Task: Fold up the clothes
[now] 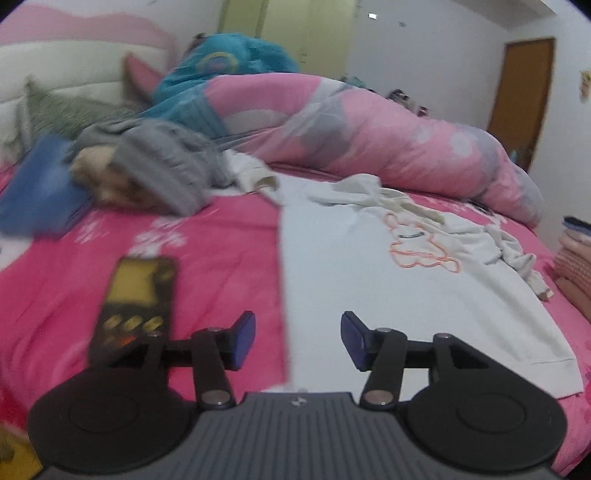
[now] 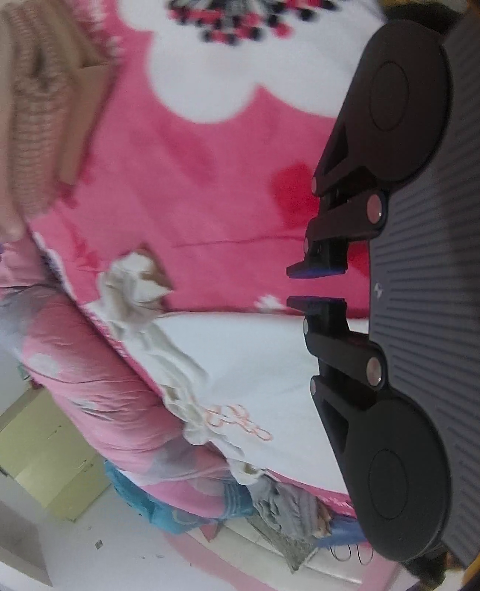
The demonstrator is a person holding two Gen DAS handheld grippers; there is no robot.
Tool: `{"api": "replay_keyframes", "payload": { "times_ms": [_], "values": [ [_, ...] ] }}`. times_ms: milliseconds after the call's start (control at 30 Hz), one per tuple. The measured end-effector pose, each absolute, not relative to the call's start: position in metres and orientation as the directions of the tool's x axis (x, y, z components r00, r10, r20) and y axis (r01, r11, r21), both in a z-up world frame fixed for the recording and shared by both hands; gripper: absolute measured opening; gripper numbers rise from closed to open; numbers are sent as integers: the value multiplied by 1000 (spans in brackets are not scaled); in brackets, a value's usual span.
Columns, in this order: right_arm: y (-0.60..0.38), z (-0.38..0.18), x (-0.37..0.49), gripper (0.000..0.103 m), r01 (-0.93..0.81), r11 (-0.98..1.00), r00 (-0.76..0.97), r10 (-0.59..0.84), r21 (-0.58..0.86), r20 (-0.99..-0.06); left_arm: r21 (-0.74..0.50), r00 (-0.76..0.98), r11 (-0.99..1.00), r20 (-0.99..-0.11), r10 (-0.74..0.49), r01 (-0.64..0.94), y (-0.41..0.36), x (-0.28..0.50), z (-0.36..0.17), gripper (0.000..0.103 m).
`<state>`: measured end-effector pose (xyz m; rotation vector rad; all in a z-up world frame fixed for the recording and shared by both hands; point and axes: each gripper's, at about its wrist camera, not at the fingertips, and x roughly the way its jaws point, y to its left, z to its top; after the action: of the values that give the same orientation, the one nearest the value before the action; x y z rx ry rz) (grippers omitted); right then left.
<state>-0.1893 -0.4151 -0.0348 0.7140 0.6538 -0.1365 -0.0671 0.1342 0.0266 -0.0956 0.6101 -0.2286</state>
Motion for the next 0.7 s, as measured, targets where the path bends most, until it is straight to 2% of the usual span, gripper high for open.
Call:
{"api": "replay_keyframes", "payload": {
  "times_ms": [133,233,267,333,400,533,633,700],
  "values": [
    [-426,-32,-158,23,299,775,803,111,556,-586,-154,777,949,-545,-314,275,81,-33,25,64],
    [-433,-32,-121,36,290,780,800,121,555,-588,-187,747,929,-553,-368,320,45,-7,11,64],
    [-436,-32,-107,45,287,783,797,126,553,-591,-198,738,924,-557,-382,329,35,0,6,64],
    [-440,-33,-76,50,283,798,785,126,533,-606,-208,728,918,-561,-394,337,16,14,-6,63],
    [-440,-35,-41,55,288,833,758,104,473,-644,-210,733,918,-553,-395,336,8,23,-18,63],
    [-445,-40,18,60,307,896,716,5,321,-699,-217,733,920,-556,-392,327,3,35,-40,63],
    [-451,-46,59,70,299,937,701,-87,181,-708,-232,718,926,-586,-377,297,9,45,-59,62],
    [-460,-55,84,80,285,948,687,-102,138,-720,-265,718,918,-573,-395,294,14,48,-63,62]
  ]
}}
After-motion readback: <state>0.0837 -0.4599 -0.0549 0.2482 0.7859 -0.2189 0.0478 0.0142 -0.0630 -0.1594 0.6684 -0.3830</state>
